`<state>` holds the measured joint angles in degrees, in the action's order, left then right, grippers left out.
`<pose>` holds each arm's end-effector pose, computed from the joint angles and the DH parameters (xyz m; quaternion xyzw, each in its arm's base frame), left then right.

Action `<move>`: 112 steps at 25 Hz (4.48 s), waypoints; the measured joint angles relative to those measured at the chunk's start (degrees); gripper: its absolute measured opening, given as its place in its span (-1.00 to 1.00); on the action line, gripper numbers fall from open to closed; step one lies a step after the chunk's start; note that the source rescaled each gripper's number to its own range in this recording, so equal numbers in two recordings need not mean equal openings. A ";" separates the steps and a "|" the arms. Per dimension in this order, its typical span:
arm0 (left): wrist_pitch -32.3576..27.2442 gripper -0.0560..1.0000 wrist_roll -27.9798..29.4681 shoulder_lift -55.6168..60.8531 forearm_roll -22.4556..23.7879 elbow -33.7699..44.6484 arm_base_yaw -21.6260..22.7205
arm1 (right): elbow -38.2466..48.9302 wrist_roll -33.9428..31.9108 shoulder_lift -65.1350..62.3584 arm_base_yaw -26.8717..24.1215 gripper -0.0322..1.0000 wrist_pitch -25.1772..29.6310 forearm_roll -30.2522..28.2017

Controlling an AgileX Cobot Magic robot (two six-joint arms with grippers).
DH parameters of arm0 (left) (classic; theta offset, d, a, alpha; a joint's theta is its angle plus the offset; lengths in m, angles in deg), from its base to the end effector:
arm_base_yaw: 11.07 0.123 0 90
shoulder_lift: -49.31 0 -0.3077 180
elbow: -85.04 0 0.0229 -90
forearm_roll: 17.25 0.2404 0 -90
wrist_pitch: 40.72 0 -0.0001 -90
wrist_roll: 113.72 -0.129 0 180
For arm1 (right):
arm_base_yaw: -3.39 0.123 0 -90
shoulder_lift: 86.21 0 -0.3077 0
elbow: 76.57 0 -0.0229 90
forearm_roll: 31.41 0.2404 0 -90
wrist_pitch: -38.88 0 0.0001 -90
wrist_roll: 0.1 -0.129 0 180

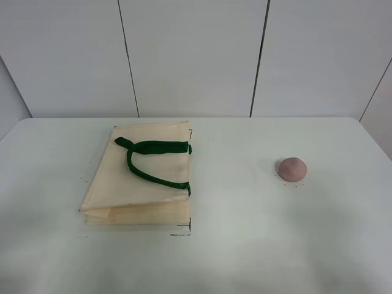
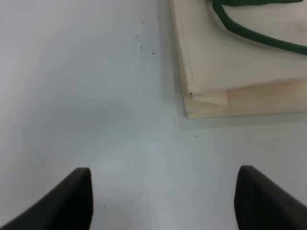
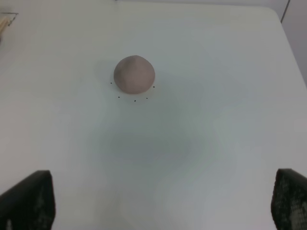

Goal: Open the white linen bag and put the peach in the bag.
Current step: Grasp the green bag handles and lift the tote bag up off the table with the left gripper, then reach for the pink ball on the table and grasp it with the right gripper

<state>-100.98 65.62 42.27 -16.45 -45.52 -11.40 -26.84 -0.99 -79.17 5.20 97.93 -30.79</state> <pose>-0.0024 0.0016 0.2544 0.0071 0.8514 0.0085 0.5244 -0.0008 0.0012 0.2553 -0.0069 0.8472 0.0179 0.5310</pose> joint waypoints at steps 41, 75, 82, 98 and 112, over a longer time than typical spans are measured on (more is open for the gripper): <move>3.50 1.00 6.47 -104.78 -3.06 -58.77 -1.01 | 0.00 0.00 0.00 0.00 1.00 0.00 0.00; 13.47 0.41 23.30 -131.60 3.31 -69.94 -17.02 | 0.00 0.00 0.00 0.00 1.00 0.00 0.00; 12.51 -0.89 26.74 -131.72 3.94 -70.45 -17.02 | 0.00 0.00 0.00 0.00 1.00 0.00 0.00; -7.38 -0.89 15.22 -120.76 4.13 -100.03 -17.02 | 0.00 0.00 0.00 0.00 1.00 0.00 0.00; -7.46 -0.89 11.94 -109.16 0.49 -100.60 -17.02 | -0.44 0.00 6.69 0.00 1.00 -0.13 0.47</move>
<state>-108.44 77.56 -66.89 -15.96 -146.12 -28.42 -27.28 -0.99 -72.48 5.20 97.80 -30.32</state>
